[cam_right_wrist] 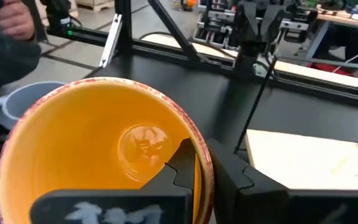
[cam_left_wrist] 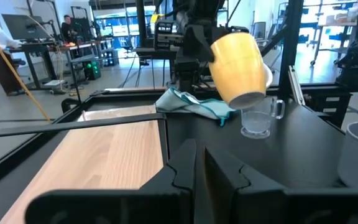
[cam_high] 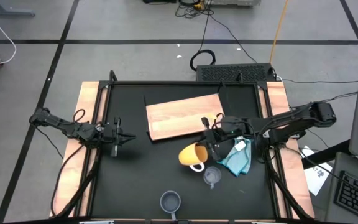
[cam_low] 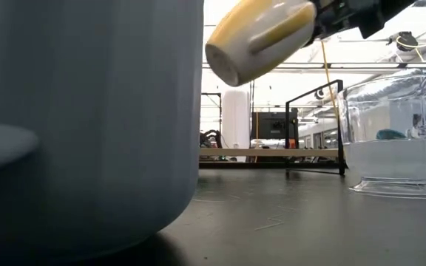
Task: Stack small to large cups/mugs on shelf
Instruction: Put the yellow mug on the shelf
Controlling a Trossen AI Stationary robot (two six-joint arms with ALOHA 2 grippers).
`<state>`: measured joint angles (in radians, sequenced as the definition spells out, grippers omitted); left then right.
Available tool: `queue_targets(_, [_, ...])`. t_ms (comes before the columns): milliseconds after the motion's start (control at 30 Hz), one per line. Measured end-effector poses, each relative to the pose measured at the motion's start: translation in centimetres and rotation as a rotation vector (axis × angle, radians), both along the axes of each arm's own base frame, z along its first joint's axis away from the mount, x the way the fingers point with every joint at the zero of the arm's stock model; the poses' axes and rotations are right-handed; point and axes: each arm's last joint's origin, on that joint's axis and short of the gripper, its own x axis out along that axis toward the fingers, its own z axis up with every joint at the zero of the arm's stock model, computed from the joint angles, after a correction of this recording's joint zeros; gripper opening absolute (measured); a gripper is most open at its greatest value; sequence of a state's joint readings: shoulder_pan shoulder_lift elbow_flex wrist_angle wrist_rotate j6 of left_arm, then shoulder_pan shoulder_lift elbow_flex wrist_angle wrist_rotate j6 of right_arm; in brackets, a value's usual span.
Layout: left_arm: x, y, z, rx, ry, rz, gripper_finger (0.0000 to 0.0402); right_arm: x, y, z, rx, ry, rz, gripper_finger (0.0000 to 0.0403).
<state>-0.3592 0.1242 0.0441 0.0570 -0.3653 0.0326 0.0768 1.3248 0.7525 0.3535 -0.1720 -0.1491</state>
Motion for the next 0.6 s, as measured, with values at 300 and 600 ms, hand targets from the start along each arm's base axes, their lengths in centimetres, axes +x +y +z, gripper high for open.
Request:
queue_targets(300, [0.0, 0.0, 0.0, -0.001, -0.004, 0.001, 0.0031, 2.8, -2.6, 0.8, -0.034, 0.029, -0.067, 0.0012])
queue_targets(600, [0.0, 0.0, -0.1, 0.005, 0.012, 0.002, 0.0031, 6.8, -5.8, 3.6, -0.026, 0.173, -0.030, 0.0012])
